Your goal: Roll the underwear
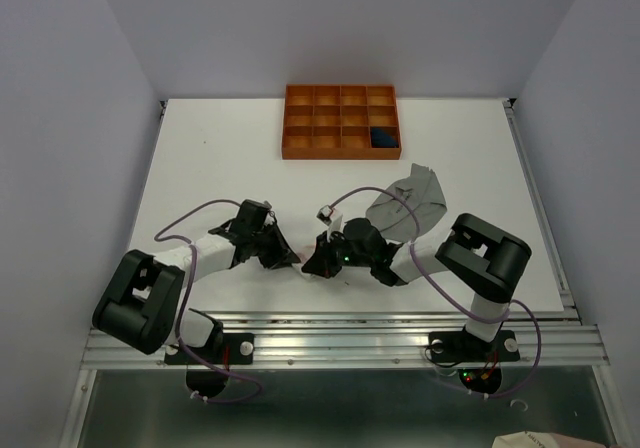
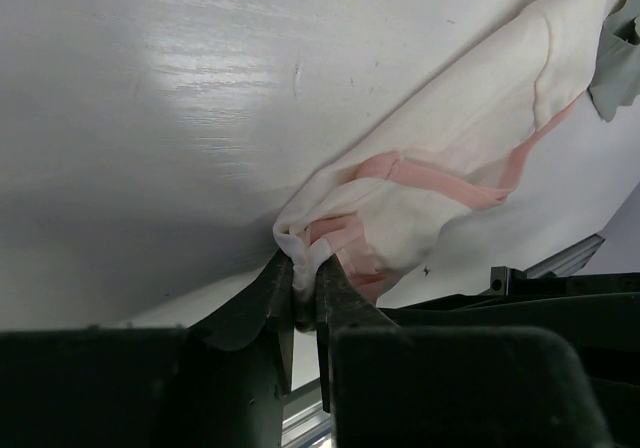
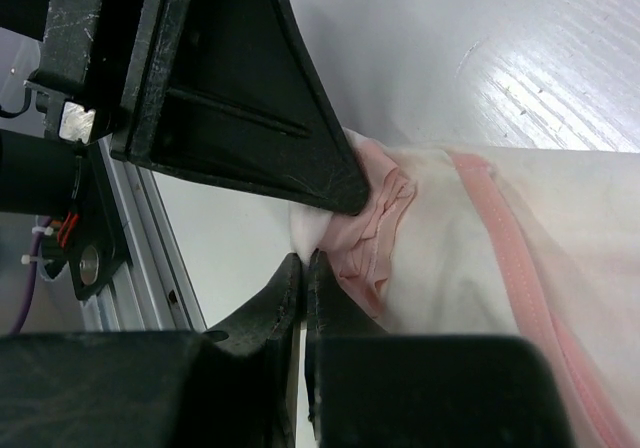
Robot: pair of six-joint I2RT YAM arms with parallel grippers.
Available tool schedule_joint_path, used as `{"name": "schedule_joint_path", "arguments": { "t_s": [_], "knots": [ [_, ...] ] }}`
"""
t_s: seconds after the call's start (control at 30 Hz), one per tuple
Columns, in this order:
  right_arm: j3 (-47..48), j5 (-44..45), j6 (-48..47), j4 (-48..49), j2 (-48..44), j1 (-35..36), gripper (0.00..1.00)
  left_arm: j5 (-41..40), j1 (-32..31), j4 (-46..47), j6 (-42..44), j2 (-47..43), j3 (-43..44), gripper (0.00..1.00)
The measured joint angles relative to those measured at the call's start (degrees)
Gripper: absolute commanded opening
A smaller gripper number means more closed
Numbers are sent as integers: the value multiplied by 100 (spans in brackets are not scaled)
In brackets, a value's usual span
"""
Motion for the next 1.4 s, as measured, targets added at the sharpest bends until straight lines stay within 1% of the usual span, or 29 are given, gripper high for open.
{"name": "schedule_joint_path", "arguments": {
  "t_s": [0.03,0.07,0.1,0.13,0.17,0.2,0.23,0.27,0.33,0.37,0.47,0.6,0.7,0.83,0.93,1.17,1.4],
  "knots": [
    [-2,-7,-7,0,2,-2,3,-4,-11,0,4,13,17,0],
    [-2,-28,-42,0,2,-4,10,-15,-28,-13,2,15,28,0],
    [-2,-44,-68,0,2,-7,15,-33,-39,-39,0,15,42,0],
    [0,-90,-138,2,2,-11,22,-61,-50,-111,0,15,79,0],
    [4,-118,-214,-24,2,-11,27,-85,-63,-170,-4,15,109,0],
    [11,-140,-260,-50,2,-11,31,-157,-72,-348,-7,15,190,0],
    [37,-223,-426,-122,0,-11,41,-205,-83,-444,2,15,243,0],
    [55,-273,-522,-181,-13,-11,47,-315,-111,-741,2,35,420,0],
    [81,-363,-802,-369,-120,-11,53,-546,-133,-1241,20,98,769,0],
    [96,-400,-979,-481,-214,-4,60,-675,-138,-1488,24,162,970,0],
    [151,-393,-1445,-793,-527,127,64,-1038,-140,-2164,22,413,1519,0],
    [214,-243,-1845,-1027,-737,404,66,-1394,-140,-2975,-31,702,1934,0],
    [271,70,-2055,-1213,-756,597,67,-1582,-140,-3449,-94,859,2124,0],
    [481,737,-2304,-1543,-754,839,68,-1781,-144,-4057,-175,997,2415,0],
    [776,1217,-2503,-1659,-697,1012,69,-1864,-155,-4360,-216,1095,2647,0],
    [1209,1762,-2806,-1711,-472,1429,69,-1974,-181,-4798,-310,1453,2785,0],
    [1510,2306,-2835,-1829,-142,1716,63,-2146,-205,-5025,-426,1541,2903,0]
  ]
}}
